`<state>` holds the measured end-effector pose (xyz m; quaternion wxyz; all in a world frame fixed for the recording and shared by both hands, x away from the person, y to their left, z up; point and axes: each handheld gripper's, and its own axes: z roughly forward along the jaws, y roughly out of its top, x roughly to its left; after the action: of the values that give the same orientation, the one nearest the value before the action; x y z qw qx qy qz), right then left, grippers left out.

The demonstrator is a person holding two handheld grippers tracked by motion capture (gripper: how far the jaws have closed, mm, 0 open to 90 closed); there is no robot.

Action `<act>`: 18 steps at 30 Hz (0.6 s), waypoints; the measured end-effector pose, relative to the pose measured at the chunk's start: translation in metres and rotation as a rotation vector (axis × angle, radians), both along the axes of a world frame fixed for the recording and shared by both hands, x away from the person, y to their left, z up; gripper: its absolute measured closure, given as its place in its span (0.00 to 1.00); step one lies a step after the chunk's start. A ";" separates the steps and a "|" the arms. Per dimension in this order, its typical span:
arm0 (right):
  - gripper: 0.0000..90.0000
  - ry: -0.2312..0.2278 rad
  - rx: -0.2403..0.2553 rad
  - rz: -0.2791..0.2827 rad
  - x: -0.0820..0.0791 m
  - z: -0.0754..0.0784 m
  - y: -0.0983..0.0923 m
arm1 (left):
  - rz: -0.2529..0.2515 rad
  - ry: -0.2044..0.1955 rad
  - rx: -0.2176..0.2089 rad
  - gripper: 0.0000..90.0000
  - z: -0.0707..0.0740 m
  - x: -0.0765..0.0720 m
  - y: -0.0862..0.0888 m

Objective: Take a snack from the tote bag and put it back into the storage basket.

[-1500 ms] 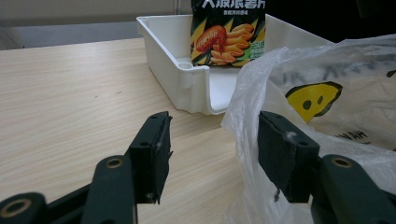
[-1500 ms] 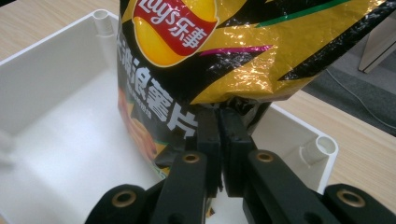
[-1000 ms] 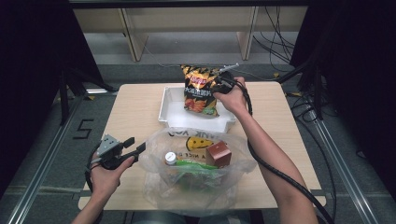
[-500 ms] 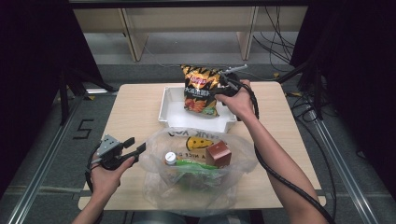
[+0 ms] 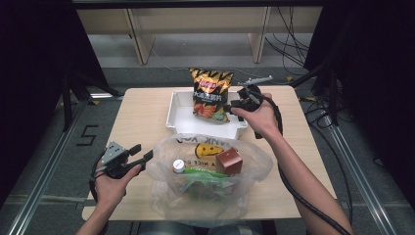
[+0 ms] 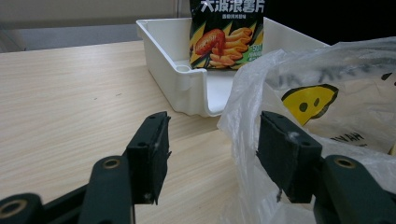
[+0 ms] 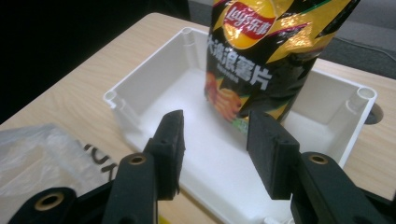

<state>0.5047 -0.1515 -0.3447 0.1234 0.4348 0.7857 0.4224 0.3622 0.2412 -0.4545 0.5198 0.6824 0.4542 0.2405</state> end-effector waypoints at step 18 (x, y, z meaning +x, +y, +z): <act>0.63 -0.044 0.031 0.045 -0.057 0.005 -0.009 | -0.002 0.000 0.003 0.48 0.001 -0.001 -0.003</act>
<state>0.4481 -0.1602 -0.3399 0.1244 0.4093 0.7857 0.4468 0.3607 0.2385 -0.4534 0.5189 0.6838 0.4529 0.2407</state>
